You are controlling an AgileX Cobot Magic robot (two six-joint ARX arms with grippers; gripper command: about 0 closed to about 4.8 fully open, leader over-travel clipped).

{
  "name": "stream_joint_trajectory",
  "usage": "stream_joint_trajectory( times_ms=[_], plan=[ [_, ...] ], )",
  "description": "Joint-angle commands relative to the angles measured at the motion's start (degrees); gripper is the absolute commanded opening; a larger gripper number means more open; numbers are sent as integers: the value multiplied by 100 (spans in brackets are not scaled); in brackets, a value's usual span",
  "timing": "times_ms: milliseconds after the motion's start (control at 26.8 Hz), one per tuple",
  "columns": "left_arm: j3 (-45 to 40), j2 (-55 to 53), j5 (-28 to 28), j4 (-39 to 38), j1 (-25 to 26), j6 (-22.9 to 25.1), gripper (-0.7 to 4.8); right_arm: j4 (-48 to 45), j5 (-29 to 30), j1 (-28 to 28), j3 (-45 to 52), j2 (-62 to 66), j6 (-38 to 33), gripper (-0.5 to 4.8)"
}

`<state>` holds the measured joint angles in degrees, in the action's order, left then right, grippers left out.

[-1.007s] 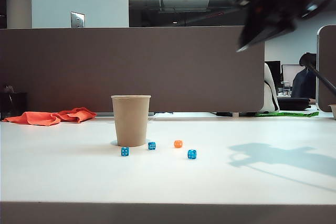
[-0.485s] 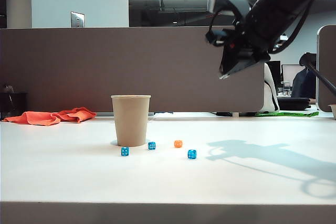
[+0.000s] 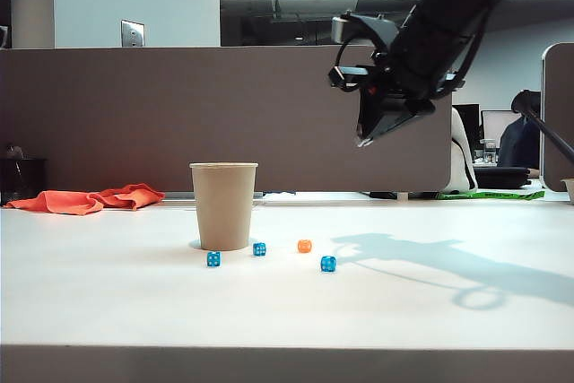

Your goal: Pick up the dice with a different color and drop it into the paper cup.

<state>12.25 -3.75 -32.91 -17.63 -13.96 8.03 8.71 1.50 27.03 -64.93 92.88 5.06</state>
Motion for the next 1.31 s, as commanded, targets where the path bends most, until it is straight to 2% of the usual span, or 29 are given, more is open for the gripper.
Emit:
stream_joint_trajectory(
  times_ms=[37, 187, 522, 895, 1082, 1194, 1306],
  plan=[
    [28, -7, -76, 92, 2, 4, -6, 675, 269, 28, -424, 199, 11, 24],
    [26, -7, -79, 98, 2, -11, -6, 807, 490, 210, -560, 258, 13, 122],
    [26, -7, -76, 103, 4, -11, -6, 807, 461, 516, -560, 341, 144, 124],
    [26, -7, -76, 153, 2, -9, -6, 597, 483, 542, -555, 367, 133, 125],
    [26, -7, -76, 190, 2, -9, -6, 763, 632, 592, -555, 393, -254, 127],
    [26, -4, -76, 192, 4, -9, -6, 981, 610, 597, -553, 433, -251, 128],
    [28, -4, -76, 197, 4, -11, -6, 1207, 590, 610, -555, 448, -251, 154]
  ],
)
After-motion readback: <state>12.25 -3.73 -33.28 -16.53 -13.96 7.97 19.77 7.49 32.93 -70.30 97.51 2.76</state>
